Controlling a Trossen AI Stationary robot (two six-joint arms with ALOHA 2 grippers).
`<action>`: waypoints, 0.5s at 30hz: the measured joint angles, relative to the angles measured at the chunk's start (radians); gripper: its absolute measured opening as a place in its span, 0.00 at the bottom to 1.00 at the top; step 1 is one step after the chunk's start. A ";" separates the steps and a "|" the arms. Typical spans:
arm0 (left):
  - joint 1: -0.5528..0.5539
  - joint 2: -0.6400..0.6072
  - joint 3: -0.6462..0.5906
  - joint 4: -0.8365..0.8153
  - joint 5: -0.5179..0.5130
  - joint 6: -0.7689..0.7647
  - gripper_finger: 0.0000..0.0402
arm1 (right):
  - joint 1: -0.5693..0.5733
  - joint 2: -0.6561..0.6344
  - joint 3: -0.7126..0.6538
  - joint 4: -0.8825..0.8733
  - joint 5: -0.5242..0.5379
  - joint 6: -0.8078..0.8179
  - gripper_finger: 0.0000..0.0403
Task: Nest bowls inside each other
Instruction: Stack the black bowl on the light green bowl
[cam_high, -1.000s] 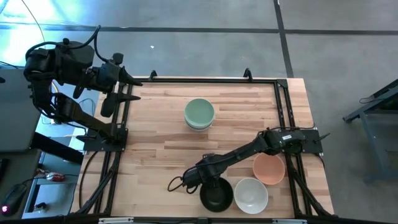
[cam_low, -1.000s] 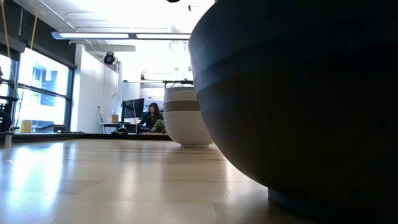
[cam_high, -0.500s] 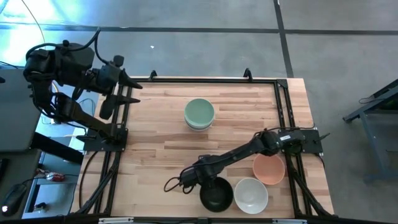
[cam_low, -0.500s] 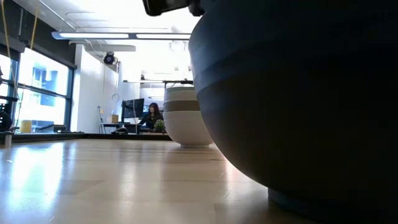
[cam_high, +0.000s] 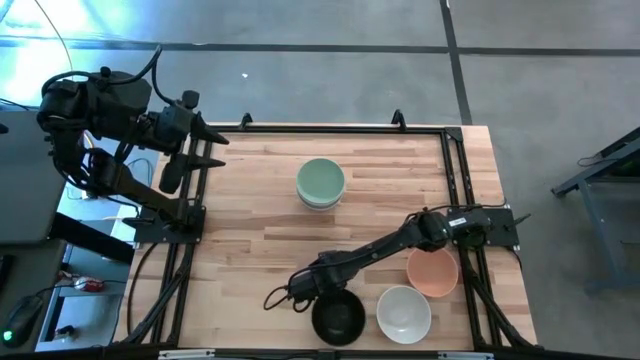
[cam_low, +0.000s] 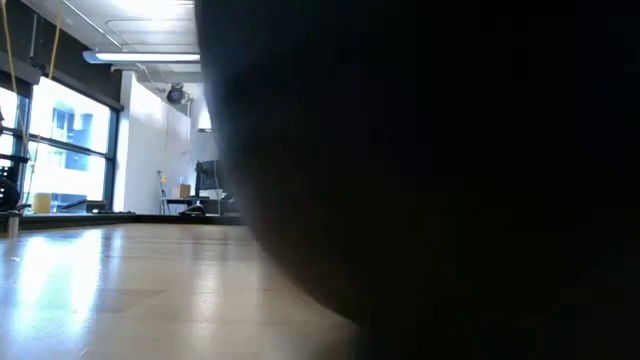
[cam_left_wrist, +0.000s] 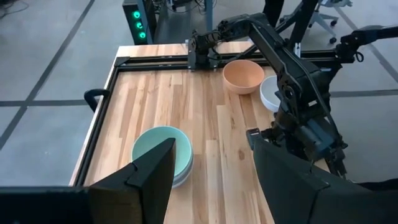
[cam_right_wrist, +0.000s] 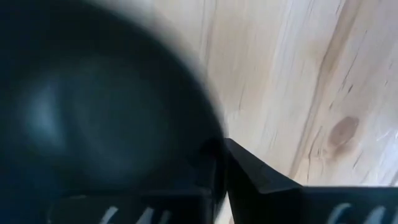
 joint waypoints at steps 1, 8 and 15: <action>0.000 0.000 0.000 0.000 0.000 0.000 0.51 | -0.003 0.000 0.000 -0.005 -0.003 0.006 0.03; 0.000 0.000 0.000 0.000 -0.002 0.000 0.51 | -0.036 0.000 0.000 -0.008 -0.044 0.063 0.00; 0.000 -0.003 0.000 0.000 -0.022 0.007 0.51 | -0.083 -0.009 0.000 0.012 -0.056 0.118 0.00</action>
